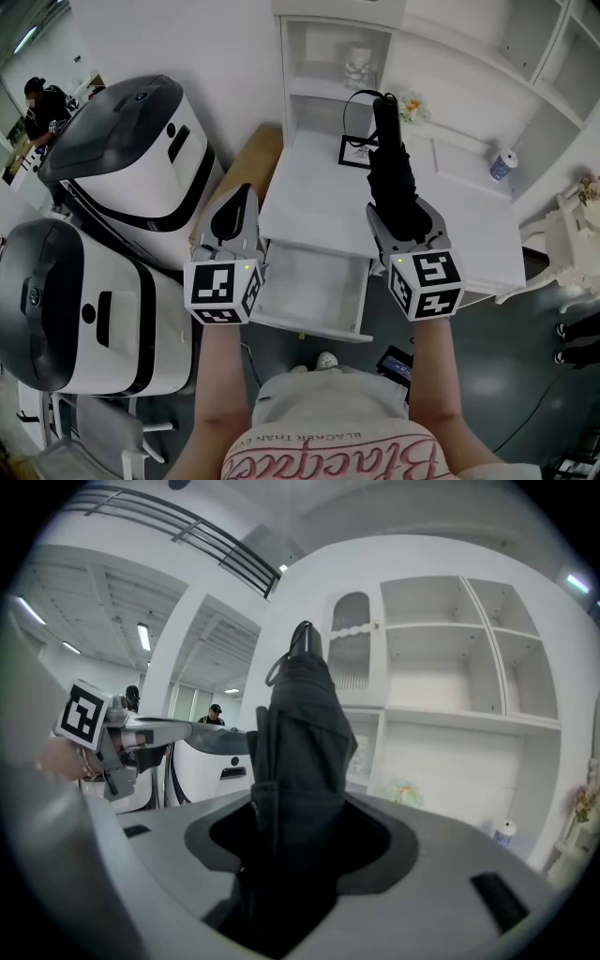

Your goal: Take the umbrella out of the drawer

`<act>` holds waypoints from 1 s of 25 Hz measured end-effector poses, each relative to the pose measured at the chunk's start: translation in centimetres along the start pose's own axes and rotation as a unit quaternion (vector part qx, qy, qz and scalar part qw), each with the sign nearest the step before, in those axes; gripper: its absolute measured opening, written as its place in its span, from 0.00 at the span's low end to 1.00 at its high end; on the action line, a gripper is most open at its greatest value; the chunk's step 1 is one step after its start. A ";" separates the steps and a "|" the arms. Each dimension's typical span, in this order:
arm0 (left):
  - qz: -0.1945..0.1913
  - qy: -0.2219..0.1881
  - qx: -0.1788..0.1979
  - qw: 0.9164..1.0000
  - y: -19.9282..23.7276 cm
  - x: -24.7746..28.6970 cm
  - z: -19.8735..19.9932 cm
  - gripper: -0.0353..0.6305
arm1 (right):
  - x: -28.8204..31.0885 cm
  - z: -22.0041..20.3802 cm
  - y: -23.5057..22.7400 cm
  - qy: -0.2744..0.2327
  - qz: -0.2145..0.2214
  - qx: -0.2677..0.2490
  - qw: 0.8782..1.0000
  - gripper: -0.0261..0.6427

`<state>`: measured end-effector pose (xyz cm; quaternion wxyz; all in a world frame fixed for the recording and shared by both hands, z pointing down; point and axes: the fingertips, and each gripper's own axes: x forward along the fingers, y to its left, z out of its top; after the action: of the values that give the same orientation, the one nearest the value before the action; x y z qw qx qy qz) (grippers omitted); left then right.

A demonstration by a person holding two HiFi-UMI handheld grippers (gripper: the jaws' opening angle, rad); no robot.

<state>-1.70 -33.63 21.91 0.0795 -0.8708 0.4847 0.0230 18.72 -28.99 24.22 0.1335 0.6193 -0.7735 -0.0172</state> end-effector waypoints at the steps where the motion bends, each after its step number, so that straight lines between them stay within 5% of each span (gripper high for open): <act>1: 0.001 0.000 0.000 1.000 0.1 0.0 0.1 0.07 | 0.0 0.1 -0.1 -0.002 -0.001 -0.002 1.000 0.40; 25: -0.004 -0.014 0.011 1.000 -0.7 0.8 1.5 0.07 | -2.5 0.8 -4.1 -0.031 -0.040 0.021 0.999 0.40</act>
<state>-0.61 -33.68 20.46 0.0960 -0.8712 0.4806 0.0297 22.94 -27.67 22.25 0.0960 0.6513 -0.7523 -0.0257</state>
